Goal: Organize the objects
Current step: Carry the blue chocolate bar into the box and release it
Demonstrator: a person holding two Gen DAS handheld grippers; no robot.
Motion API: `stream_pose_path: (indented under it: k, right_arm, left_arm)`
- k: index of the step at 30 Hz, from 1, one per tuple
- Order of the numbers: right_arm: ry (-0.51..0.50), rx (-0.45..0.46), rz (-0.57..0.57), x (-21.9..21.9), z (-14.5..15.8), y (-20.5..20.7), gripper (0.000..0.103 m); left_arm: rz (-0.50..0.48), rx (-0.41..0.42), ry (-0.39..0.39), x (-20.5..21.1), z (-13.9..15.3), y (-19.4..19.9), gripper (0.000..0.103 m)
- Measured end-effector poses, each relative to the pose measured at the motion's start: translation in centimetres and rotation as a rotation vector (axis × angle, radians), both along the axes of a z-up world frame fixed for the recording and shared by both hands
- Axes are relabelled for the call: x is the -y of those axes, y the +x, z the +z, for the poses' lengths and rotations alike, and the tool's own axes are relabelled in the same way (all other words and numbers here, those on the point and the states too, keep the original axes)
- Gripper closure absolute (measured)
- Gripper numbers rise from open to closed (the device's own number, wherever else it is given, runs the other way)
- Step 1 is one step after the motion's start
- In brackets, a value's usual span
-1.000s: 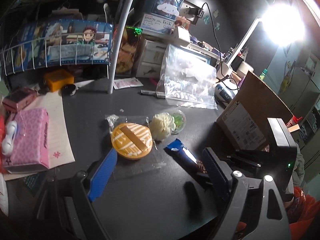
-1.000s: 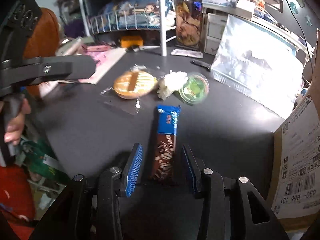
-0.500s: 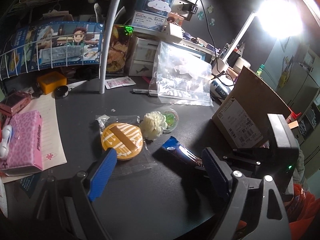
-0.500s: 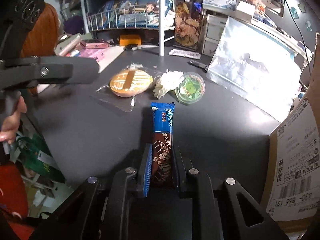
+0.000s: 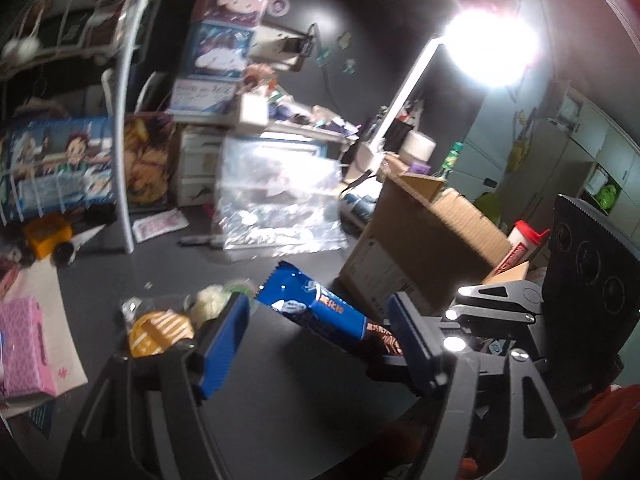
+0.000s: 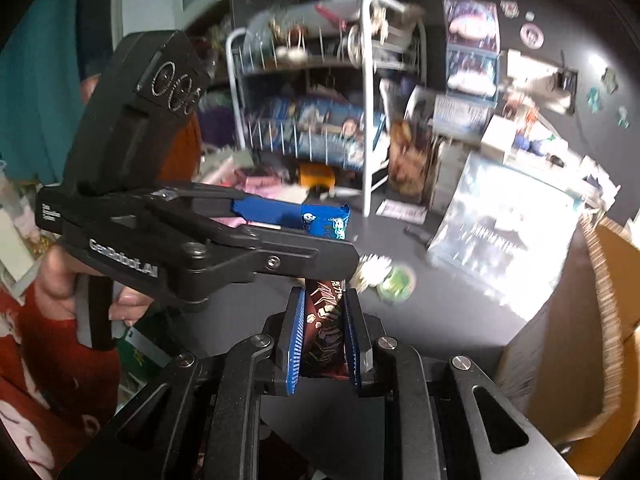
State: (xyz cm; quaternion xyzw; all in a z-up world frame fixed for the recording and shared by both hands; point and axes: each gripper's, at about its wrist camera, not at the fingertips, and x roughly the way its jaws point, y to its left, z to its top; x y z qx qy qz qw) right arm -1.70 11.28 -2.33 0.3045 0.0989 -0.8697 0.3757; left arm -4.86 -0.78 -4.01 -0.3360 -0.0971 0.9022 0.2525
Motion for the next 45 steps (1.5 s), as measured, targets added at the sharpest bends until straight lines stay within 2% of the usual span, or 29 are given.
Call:
stream_pose_path:
  k: [6, 10, 15, 20, 26, 27, 28, 29, 30, 31, 39, 45]
  right_arm:
    - [-0.026, -0.068, -0.037, -4.1, 3.5, 0.1, 0.089]
    - [-0.036, -0.078, -0.089, -7.3, 4.8, -0.7, 0.089]
    - [-0.046, -0.049, -0.171, -12.1, 5.2, -1.9, 0.089]
    - [-0.051, 0.035, -0.234, -15.8, 4.7, -3.9, 0.089]
    - [-0.054, 0.112, -0.262, -17.5, 3.6, -5.0, 0.088]
    - [-0.048, 0.112, -0.269, -17.5, 3.4, -5.0, 0.088]
    - [-0.038, 0.107, -0.281, -17.4, 3.3, -4.9, 0.082]
    - [-0.025, 0.096, -0.290, -17.3, 3.2, -4.8, 0.070]
    - [-0.011, 0.084, -0.294, -17.2, 3.1, -4.7, 0.063]
    - [0.008, 0.064, -0.299, -17.0, 3.1, -4.3, 0.057]
    - [0.021, 0.012, -0.291, -16.2, 3.8, -3.1, 0.057]
    - [-0.029, -0.020, -0.216, -13.8, 4.2, -1.8, 0.056]
  left_arm:
    - [-0.092, -0.053, 0.006, -3.8, 3.8, -1.3, 0.065]
    - [-0.152, -0.071, -0.018, -7.4, 5.6, -3.1, 0.067]
    - [-0.230, -0.045, -0.034, -12.1, 6.4, -6.1, 0.067]
    - [-0.286, 0.021, -0.066, -16.3, 5.8, -9.3, 0.067]
    - [-0.307, 0.061, -0.121, -18.6, 4.8, -10.4, 0.066]
    - [-0.309, 0.062, -0.131, -18.9, 4.6, -10.4, 0.063]
    - [-0.310, 0.065, -0.143, -19.1, 4.4, -10.5, 0.059]
    - [-0.311, 0.062, -0.159, -19.2, 4.4, -10.4, 0.045]
    - [-0.310, 0.053, -0.171, -19.4, 4.3, -10.4, 0.033]
    - [-0.310, 0.042, -0.180, -19.4, 4.4, -10.2, 0.029]
    - [-0.274, -0.005, -0.173, -17.6, 5.9, -8.7, 0.021]
    - [-0.175, -0.059, -0.145, -13.3, 7.5, -6.3, 0.020]
